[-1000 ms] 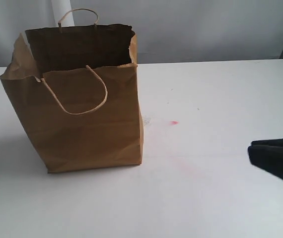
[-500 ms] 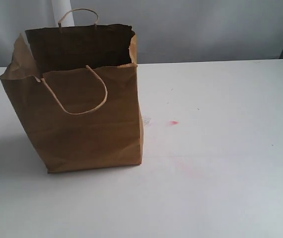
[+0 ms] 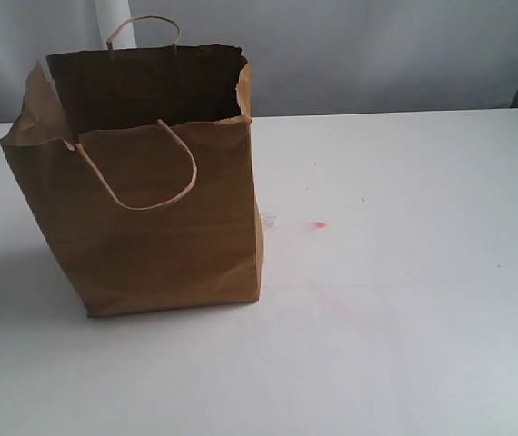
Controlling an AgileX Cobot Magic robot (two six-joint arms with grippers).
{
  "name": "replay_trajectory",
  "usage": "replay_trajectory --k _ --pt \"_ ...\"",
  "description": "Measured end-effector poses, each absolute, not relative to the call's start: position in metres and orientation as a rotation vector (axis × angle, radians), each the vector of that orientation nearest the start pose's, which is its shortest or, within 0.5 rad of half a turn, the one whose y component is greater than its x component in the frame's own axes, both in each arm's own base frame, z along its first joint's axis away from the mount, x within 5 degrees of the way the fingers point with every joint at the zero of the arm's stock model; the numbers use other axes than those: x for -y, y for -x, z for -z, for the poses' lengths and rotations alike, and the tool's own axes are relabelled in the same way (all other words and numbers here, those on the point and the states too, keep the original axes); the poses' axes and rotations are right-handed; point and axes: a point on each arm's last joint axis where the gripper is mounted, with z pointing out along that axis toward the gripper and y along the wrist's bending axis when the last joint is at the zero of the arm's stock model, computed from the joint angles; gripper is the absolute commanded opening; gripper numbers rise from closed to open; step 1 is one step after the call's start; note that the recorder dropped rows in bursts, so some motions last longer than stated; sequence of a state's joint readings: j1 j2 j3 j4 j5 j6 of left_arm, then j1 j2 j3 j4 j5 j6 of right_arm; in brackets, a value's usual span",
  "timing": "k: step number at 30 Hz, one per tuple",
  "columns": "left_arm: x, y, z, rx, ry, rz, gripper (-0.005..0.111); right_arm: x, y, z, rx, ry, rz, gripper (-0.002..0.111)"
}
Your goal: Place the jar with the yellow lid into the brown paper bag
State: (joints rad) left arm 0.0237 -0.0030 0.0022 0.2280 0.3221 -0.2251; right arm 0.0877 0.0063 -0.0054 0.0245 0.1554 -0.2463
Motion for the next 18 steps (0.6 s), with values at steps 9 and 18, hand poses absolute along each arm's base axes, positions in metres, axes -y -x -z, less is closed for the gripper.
replay_trajectory --k 9,18 --pt "-0.0078 -0.0536 -0.1842 -1.795 0.08 -0.075 0.001 -0.0054 -0.056 -0.1956 -1.669 0.262 0.094 0.0" --pt "-0.0078 -0.0536 -0.1842 -1.795 0.08 -0.075 0.001 -0.0054 -0.0559 -0.1954 -1.671 0.26 0.092 0.0"
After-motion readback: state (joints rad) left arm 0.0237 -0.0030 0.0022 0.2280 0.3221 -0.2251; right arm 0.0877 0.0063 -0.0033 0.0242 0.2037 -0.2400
